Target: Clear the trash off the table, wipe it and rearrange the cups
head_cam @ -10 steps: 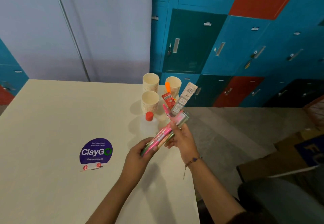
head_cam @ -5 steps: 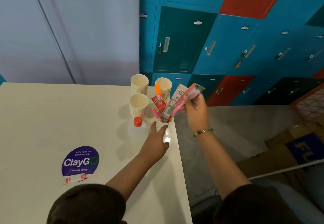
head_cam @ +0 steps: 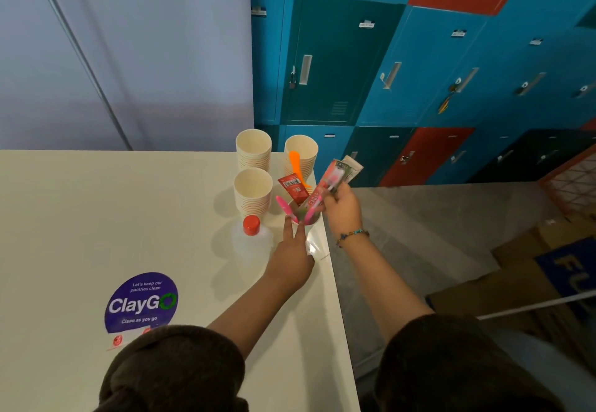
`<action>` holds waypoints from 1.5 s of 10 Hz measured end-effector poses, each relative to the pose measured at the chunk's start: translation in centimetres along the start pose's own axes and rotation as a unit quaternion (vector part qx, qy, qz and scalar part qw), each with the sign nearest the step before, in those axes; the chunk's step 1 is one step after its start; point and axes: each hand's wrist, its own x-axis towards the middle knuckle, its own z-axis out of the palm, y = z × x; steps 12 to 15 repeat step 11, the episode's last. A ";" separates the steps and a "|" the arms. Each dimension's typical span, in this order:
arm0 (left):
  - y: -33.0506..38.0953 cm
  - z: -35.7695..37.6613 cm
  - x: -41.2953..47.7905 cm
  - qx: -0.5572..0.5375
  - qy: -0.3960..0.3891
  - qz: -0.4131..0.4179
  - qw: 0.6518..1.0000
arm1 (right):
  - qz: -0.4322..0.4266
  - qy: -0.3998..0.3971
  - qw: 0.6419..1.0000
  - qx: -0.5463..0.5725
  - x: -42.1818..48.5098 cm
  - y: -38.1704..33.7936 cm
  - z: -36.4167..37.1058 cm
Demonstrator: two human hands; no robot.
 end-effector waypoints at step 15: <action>1.2 -2.2 -3.0 -0.013 -0.003 0.022 1.000 | -0.039 -0.043 0.985 -0.164 -4.7 -1.1 -0.1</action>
